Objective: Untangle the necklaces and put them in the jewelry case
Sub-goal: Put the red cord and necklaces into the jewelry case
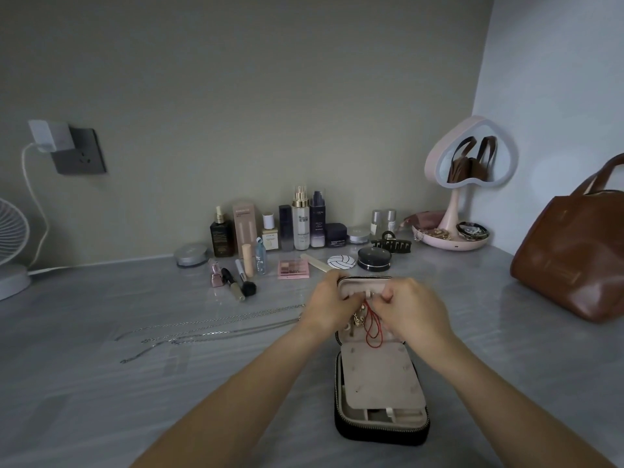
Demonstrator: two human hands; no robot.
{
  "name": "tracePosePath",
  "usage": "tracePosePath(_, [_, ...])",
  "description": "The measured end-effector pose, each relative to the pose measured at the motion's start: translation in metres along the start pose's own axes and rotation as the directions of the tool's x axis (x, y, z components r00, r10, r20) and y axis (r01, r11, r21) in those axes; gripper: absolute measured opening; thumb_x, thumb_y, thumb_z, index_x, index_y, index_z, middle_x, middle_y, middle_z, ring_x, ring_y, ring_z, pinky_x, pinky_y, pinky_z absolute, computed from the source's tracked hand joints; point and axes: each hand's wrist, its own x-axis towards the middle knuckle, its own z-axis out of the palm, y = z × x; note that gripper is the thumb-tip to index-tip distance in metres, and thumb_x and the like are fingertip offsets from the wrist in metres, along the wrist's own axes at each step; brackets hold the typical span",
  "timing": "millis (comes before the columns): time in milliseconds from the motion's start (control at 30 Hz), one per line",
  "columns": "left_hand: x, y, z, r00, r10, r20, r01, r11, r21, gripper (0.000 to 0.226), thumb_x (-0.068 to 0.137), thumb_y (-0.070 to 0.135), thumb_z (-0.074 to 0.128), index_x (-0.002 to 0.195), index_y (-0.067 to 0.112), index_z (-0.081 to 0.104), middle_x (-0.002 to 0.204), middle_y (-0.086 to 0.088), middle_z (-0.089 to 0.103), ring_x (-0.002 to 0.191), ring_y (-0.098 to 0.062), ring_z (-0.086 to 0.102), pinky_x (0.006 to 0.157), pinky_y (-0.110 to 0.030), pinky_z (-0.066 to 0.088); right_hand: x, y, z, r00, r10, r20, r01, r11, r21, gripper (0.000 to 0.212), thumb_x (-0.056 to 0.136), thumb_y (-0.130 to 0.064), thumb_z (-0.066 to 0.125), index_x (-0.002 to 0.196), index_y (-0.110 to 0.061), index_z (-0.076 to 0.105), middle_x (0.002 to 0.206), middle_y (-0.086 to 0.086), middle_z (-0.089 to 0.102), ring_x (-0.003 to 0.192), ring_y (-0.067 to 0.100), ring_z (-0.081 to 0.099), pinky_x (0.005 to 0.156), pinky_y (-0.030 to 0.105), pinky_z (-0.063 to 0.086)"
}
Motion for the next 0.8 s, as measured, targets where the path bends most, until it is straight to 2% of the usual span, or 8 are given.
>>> tracePosePath(133, [-0.006,-0.003,-0.003,1.0,0.03,0.004,-0.03,0.999,0.012,0.04,0.081,0.018,0.067,0.116,0.016,0.048,0.081,0.014,0.054,0.072,0.002,0.054,0.063,-0.013,0.046,-0.01,0.005,0.005,0.996,-0.026,0.081,0.026,1.0,0.001,0.031,0.084,-0.037,0.056,0.065,-0.012,0.061,0.062,0.005,0.067,0.061,0.021,0.063,0.06,0.034,0.055])
tracePosePath(200, [-0.01,-0.005,-0.005,0.999,0.034,0.022,-0.034,0.999,0.01,0.046,0.079,0.018,0.069,0.119,0.017,0.047,0.087,0.013,0.055,0.08,-0.003,0.056,0.068,-0.014,0.047,-0.013,0.006,0.002,0.994,-0.034,0.104,0.033,0.999,0.015,0.029,0.082,-0.04,0.057,0.067,-0.016,0.064,0.063,0.0,0.067,0.064,0.018,0.063,0.061,0.032,0.054])
tracePosePath(300, [-0.016,-0.009,-0.011,0.998,0.019,0.065,-0.02,1.0,0.008,0.055,0.076,0.021,0.072,0.123,0.019,0.044,0.089,0.017,0.054,0.083,-0.001,0.055,0.069,-0.013,0.045,-0.015,0.009,-0.004,0.996,-0.066,0.057,0.063,0.997,0.052,0.028,0.085,-0.038,0.056,0.065,-0.018,0.059,0.056,-0.005,0.057,0.06,0.018,0.057,0.057,0.029,0.046])
tracePosePath(400, [-0.02,-0.014,-0.019,0.994,-0.011,0.113,0.009,1.0,0.02,0.062,0.076,0.025,0.073,0.129,0.021,0.041,0.106,0.009,0.058,0.091,-0.003,0.056,0.078,-0.021,0.05,-0.013,0.013,-0.005,0.996,-0.083,0.013,0.081,0.992,0.097,0.034,0.089,-0.029,0.051,0.057,-0.018,0.047,0.049,-0.003,0.052,0.054,0.021,0.054,0.054,0.033,0.046])
tracePosePath(533, [-0.026,-0.014,-0.026,0.985,-0.055,0.163,0.057,0.998,-0.008,0.063,0.08,0.022,0.069,0.134,0.02,0.037,0.11,0.003,0.053,0.089,-0.014,0.059,0.071,-0.024,0.048,-0.014,0.009,-0.002,0.996,-0.086,0.026,0.083,0.99,0.116,0.032,0.09,-0.032,0.048,0.064,-0.014,0.055,0.055,0.003,0.062,0.058,0.022,0.062,0.057,0.038,0.052])
tracePosePath(633, [-0.027,-0.016,-0.028,0.983,-0.063,0.173,0.066,0.998,-0.012,0.065,0.08,0.021,0.069,0.136,0.017,0.035,0.111,0.001,0.053,0.091,-0.014,0.057,0.068,-0.021,0.046,-0.017,0.002,0.002,0.992,-0.115,0.058,0.11,0.991,0.08,0.03,0.091,-0.033,0.047,0.069,-0.015,0.059,0.057,-0.001,0.06,0.062,0.02,0.061,0.056,0.034,0.049])
tracePosePath(700, [-0.027,-0.018,-0.028,0.981,-0.072,0.178,0.073,0.997,-0.002,0.066,0.08,0.021,0.069,0.136,0.016,0.034,0.111,0.001,0.053,0.091,-0.013,0.056,0.062,-0.018,0.044,-0.018,-0.001,0.004,0.991,-0.121,0.062,0.117,0.991,0.064,0.029,0.091,-0.033,0.046,0.073,-0.016,0.061,0.063,-0.001,0.064,0.065,0.019,0.061,0.058,0.035,0.05])
tracePosePath(800, [-0.025,-0.022,-0.031,0.979,-0.089,0.182,0.091,0.996,-0.005,0.068,0.078,0.023,0.071,0.136,0.016,0.035,0.112,0.0,0.055,0.086,-0.014,0.057,0.061,-0.02,0.044,-0.017,0.0,0.005,0.99,-0.117,0.073,0.114,0.992,0.046,0.029,0.091,-0.034,0.046,0.073,-0.017,0.06,0.067,-0.001,0.067,0.068,0.02,0.061,0.061,0.037,0.051])
